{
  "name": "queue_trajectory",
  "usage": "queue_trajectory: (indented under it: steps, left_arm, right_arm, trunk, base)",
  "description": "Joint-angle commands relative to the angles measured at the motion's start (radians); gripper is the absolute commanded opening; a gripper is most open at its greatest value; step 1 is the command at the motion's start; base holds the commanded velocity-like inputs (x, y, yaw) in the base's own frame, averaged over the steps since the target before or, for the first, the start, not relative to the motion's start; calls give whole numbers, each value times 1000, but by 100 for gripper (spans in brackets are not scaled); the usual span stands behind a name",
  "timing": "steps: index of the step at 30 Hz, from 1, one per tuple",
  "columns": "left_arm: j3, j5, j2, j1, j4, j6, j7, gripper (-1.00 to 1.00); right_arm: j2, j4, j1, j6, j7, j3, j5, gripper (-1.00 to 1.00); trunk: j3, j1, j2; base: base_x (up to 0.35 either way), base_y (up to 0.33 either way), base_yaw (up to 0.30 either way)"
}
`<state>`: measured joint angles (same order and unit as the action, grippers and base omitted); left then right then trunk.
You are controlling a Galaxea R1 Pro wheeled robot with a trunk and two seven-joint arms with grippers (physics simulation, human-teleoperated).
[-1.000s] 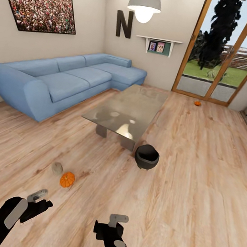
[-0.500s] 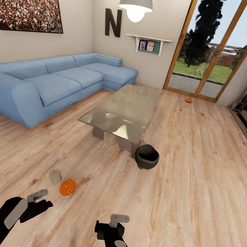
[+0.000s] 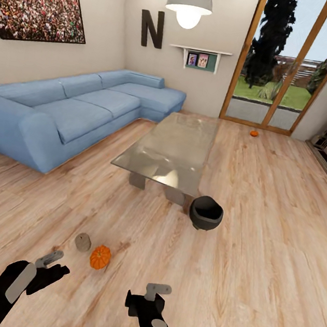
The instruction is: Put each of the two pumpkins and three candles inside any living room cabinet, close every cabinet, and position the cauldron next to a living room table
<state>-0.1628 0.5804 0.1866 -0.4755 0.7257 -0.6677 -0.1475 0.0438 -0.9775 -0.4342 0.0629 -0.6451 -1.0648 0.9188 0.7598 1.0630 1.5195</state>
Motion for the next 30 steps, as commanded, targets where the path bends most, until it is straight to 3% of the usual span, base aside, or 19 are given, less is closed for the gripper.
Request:
queue_trajectory:
  steps: [1, 14, 30]
  left_arm:
    - [-1, 10, 0, 0, 1, -4, -7, 100]
    - [0, 7, 1, 0, 1, -4, -7, 100]
    - [-1, 10, 2, 0, 1, -4, -6, 100]
  right_arm:
    - [0, -1, -1, 5, -7, -3, 2, 100]
    - [-2, 0, -1, -18, -2, -3, 6, 100]
    - [-2, 9, -1, -22, -2, -1, 12, 100]
  trunk:
    - [1, 0, 0]
    - [1, 0, 0]
    - [1, 0, 0]
  base:
    - [208, 288, -2]
    - [250, 236, -12]
    - [201, 260, -264]
